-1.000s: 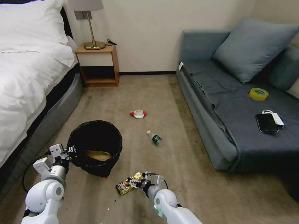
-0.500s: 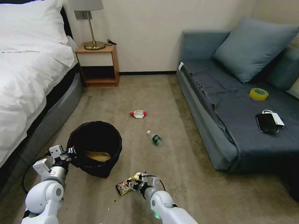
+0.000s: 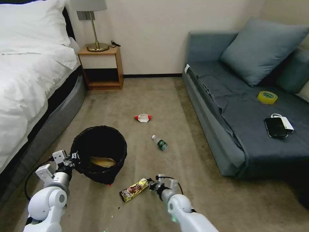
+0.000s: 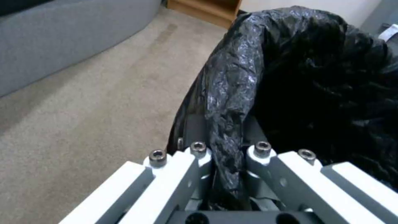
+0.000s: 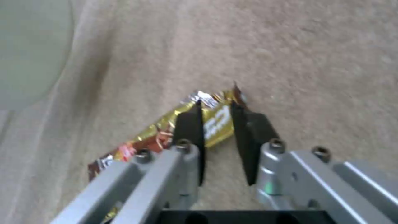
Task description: Pick up the trash bin, then pick up the garbage on the floor and place it into the trash bin.
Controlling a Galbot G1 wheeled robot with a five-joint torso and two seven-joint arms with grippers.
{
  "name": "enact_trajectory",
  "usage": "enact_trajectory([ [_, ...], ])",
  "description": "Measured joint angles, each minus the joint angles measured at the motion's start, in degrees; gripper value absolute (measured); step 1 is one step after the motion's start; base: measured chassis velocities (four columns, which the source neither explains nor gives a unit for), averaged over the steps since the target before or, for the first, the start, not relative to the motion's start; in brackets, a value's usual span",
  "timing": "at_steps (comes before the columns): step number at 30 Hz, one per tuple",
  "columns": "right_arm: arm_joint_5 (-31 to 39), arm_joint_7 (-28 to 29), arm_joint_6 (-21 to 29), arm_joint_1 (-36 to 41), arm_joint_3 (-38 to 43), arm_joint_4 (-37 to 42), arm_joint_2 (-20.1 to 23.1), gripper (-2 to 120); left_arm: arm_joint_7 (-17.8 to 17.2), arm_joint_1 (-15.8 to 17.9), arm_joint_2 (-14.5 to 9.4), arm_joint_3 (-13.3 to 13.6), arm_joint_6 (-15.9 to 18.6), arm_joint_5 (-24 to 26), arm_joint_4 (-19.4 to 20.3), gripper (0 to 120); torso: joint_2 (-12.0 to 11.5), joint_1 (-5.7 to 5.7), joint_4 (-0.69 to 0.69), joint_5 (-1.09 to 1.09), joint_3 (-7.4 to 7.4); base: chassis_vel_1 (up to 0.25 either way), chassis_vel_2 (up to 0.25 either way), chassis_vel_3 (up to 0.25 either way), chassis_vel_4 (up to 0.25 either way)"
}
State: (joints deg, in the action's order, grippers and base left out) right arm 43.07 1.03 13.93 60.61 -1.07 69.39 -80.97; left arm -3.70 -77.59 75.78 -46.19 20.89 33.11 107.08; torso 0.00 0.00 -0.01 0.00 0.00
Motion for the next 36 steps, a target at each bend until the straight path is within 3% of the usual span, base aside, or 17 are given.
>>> enact_trajectory([
  [14, -3.4, -2.2, -1.2, -2.3, -0.6, -8.1, -5.4, 70, 0.5, -0.7, -0.3, -1.1, -0.3, 0.0, -0.5, 5, 0.0, 0.00, 0.02, -0.01, 0.00, 0.000, 0.000, 0.000, 0.000],
  [36, -7.8, -6.0, -3.8, -4.2, -0.9, -14.1, -8.2, 71, 0.8, -0.6, 0.0, -1.2, -0.8, -0.2, -1.6, 5, 0.0, 0.00, 0.01, -0.01, 0.00, 0.000, 0.000, 0.000, 0.000],
])
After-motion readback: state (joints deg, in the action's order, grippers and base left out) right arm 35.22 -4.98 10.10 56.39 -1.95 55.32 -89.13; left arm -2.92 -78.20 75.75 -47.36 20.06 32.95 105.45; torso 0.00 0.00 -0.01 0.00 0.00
